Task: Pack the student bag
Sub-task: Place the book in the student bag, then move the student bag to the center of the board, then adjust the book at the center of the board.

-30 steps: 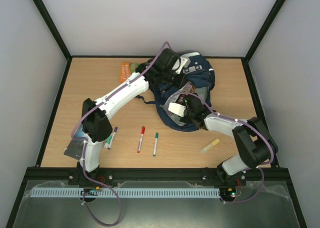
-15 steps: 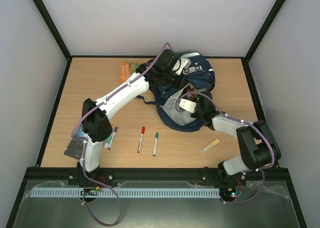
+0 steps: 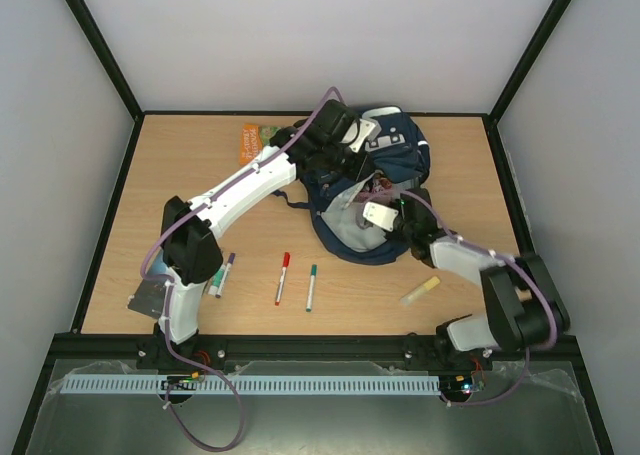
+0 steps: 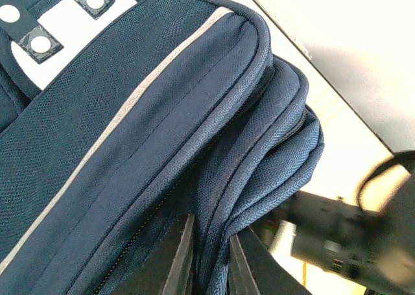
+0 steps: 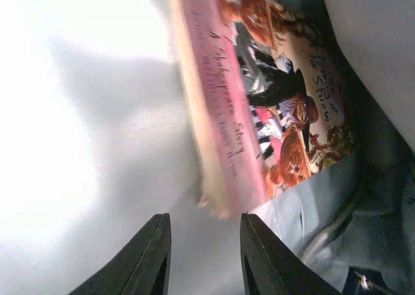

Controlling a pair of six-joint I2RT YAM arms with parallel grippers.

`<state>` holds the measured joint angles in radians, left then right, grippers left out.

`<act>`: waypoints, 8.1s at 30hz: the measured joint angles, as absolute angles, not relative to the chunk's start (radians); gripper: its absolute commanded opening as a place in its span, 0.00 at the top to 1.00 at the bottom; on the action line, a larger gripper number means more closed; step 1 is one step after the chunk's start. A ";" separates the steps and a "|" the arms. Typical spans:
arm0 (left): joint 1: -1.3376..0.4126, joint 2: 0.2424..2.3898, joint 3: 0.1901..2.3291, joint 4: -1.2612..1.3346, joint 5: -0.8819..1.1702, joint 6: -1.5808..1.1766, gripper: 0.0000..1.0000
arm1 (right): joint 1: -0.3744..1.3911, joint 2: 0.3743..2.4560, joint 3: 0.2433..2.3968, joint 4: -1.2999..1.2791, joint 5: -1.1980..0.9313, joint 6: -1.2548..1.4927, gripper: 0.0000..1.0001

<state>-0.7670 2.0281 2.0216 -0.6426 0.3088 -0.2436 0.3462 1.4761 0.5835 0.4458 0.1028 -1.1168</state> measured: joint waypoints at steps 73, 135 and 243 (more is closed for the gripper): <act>-0.313 2.408 1.949 -0.152 0.470 -0.744 0.25 | 0.356 0.991 0.668 -0.398 -0.506 -0.459 0.44; -0.250 2.470 2.054 -0.390 0.187 -0.653 0.25 | 0.356 1.050 0.666 -0.395 -0.485 -0.459 0.44; -0.162 1.641 1.112 -0.406 0.263 -0.626 0.19 | 0.673 2.070 1.729 -0.398 -0.205 -0.038 0.53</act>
